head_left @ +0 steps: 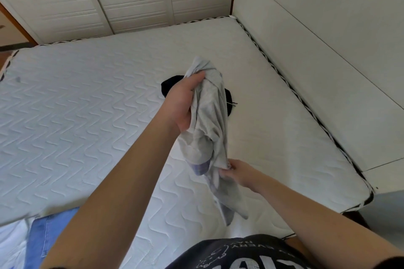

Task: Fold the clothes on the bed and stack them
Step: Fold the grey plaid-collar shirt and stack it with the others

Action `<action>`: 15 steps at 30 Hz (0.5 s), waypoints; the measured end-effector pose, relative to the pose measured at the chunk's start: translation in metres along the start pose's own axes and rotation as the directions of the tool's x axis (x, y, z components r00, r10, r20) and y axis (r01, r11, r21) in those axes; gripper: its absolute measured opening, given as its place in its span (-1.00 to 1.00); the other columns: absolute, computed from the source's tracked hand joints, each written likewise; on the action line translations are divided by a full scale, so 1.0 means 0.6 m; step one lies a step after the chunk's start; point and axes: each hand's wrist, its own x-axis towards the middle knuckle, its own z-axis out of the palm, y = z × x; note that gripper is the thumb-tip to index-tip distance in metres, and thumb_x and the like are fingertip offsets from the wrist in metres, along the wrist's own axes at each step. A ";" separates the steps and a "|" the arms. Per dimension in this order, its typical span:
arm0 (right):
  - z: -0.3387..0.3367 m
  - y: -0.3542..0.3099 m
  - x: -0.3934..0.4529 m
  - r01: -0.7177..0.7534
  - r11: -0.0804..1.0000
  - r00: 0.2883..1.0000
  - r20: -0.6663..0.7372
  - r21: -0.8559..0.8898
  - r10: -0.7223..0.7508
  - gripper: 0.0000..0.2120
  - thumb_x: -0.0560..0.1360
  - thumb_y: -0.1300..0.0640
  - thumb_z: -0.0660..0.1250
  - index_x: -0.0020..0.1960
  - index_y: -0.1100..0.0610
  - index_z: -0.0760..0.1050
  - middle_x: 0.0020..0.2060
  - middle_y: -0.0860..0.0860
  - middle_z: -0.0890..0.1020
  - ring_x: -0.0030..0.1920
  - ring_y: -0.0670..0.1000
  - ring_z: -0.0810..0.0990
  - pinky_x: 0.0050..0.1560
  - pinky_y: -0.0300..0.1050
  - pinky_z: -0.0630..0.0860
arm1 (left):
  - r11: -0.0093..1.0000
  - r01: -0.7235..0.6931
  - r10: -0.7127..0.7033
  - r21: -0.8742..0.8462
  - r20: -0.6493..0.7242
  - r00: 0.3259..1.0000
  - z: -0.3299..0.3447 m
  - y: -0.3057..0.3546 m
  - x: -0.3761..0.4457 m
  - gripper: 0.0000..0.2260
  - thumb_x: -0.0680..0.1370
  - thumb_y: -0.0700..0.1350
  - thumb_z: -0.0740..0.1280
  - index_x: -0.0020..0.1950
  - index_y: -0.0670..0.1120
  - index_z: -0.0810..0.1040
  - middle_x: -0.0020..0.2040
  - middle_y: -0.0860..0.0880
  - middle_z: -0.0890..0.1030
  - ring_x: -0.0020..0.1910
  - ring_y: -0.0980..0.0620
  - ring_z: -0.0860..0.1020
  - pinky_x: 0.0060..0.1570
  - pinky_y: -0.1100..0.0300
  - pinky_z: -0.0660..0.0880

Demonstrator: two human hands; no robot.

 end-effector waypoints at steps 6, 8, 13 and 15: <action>-0.041 -0.048 0.002 -0.006 0.736 0.989 -0.104 0.677 0.103 -0.69 0.60 0.00 0.28 0.24 0.15 0.54 0.10 0.09 0.66 0.14 0.08 0.62 0.02 -0.08 0.52 | 0.724 -0.114 0.242 0.680 -0.096 0.966 -0.079 -0.032 0.039 -0.64 0.55 0.09 0.33 0.34 0.08 0.50 0.21 0.09 0.61 0.18 0.09 0.57 0.25 0.05 0.49; -0.060 -0.081 -0.003 0.036 0.587 0.985 -0.127 0.809 0.115 -0.67 0.58 -0.01 0.31 0.24 0.17 0.52 0.10 0.11 0.66 0.13 0.06 0.62 0.05 -0.07 0.54 | 0.703 -0.074 0.229 0.707 -0.127 0.965 -0.105 -0.062 0.039 -0.56 0.59 0.04 0.32 0.47 0.09 0.39 0.30 0.14 0.53 0.22 0.13 0.52 0.16 0.19 0.46; -0.088 -0.148 -0.014 0.104 0.470 0.991 -0.131 0.876 0.024 -0.57 0.66 -0.01 0.14 0.38 0.25 0.45 0.25 0.17 0.59 0.29 0.11 0.54 0.32 0.02 0.44 | 0.626 -0.054 0.180 0.778 -0.076 0.981 -0.130 -0.167 -0.010 -0.81 0.62 0.14 0.22 0.22 0.32 0.48 0.06 0.35 0.54 0.10 0.37 0.49 0.00 0.33 0.46; -0.090 -0.167 -0.019 0.101 0.436 0.994 -0.110 0.894 -0.004 -0.55 0.68 0.00 0.06 0.40 0.28 0.41 0.29 0.19 0.56 0.32 0.12 0.51 0.37 0.04 0.39 | 0.675 -0.053 0.141 0.736 -0.058 0.988 -0.133 -0.200 -0.041 -0.82 0.55 0.32 0.16 0.11 0.49 0.46 0.02 0.44 0.55 0.04 0.47 0.48 0.04 0.30 0.44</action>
